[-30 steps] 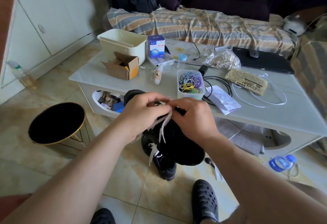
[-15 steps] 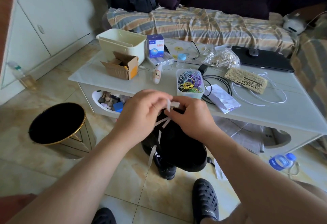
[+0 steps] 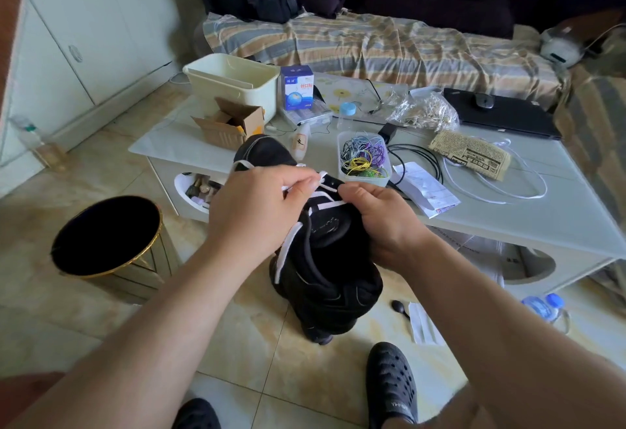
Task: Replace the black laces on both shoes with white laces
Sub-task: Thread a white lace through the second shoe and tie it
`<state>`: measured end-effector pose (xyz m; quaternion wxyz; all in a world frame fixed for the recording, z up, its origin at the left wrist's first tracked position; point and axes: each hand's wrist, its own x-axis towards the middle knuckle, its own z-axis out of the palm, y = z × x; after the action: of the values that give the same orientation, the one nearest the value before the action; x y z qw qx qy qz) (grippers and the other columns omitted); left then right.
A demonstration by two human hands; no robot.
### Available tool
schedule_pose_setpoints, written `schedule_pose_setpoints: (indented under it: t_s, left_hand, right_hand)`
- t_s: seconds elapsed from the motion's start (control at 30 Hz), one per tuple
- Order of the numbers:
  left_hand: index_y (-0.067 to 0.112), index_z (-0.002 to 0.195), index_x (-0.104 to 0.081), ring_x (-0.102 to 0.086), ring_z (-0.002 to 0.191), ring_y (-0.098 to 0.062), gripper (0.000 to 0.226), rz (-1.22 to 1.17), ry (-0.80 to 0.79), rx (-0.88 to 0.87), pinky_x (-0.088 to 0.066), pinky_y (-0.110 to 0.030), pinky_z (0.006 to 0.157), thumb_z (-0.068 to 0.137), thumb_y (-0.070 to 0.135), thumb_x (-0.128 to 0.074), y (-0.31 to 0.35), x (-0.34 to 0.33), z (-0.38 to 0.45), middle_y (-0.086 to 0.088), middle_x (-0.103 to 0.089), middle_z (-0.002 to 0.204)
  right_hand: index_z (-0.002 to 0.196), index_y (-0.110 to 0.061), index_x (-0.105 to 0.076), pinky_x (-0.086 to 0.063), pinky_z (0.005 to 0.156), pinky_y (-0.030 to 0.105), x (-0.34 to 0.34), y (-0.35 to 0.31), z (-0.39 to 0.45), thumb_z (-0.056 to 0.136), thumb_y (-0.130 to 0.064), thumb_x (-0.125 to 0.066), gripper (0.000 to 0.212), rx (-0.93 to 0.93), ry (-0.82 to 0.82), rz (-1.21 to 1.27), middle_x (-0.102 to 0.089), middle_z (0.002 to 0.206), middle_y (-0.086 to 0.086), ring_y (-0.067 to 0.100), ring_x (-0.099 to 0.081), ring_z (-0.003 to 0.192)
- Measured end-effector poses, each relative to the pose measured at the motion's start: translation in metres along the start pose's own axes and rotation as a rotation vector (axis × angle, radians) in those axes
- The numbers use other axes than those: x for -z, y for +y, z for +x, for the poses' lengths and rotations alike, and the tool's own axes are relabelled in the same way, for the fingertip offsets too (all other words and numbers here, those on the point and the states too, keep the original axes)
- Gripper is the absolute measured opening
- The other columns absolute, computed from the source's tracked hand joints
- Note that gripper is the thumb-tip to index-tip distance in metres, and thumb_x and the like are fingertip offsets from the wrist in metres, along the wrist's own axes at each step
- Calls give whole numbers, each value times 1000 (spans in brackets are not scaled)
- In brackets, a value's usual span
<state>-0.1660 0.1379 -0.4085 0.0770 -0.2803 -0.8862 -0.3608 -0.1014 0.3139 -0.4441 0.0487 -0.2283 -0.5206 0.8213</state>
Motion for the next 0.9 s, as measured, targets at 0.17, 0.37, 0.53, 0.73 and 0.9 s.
schedule_pose_setpoints:
  t_s: [0.17, 0.37, 0.53, 0.73, 0.9]
  left_hand:
    - [45, 91, -77, -57, 65, -12, 16, 127, 6, 23, -32, -25, 54, 91, 56, -66, 4, 1, -4, 7, -54, 50]
    - [44, 100, -79, -56, 72, -18, 16, 203, 71, -45, -28, -26, 55, 93, 54, -68, 5, -2, -2, 8, -65, 64]
    - [46, 102, -79, -66, 75, -27, 17, 254, 54, -86, -39, -30, 55, 96, 51, -64, 1, -7, -3, 2, -71, 71]
    - [36, 96, -79, -59, 71, -29, 14, 237, 162, -3, -35, -31, 55, 94, 44, -67, 6, -9, 0, 4, -74, 77]
    - [36, 95, -78, -49, 65, -24, 12, 261, 140, -4, -22, -25, 50, 93, 42, -68, 5, -11, 0, 5, -69, 71]
  right_hand:
    - [91, -5, -77, -61, 86, 45, 1, -2, -6, 104, -11, -57, 25, -36, -87, 54, -75, 98, 24, 33, -74, 84]
    - [86, -6, -73, -59, 79, 40, -2, -3, -8, 102, -9, -59, 22, 7, -80, 20, -73, 91, 21, 29, -71, 78]
    - [87, -5, -73, -60, 76, 36, -4, -3, -11, 102, -6, -59, 21, 30, -81, -18, -73, 87, 21, 28, -71, 75]
    - [94, -1, -71, -60, 69, 34, -6, -5, -13, 102, -5, -59, 15, 55, -106, -28, -73, 86, 21, 28, -71, 73]
    - [94, -1, -71, -59, 68, 34, -5, -2, -12, 102, -7, -61, 13, 101, -83, -97, -72, 87, 21, 28, -70, 73]
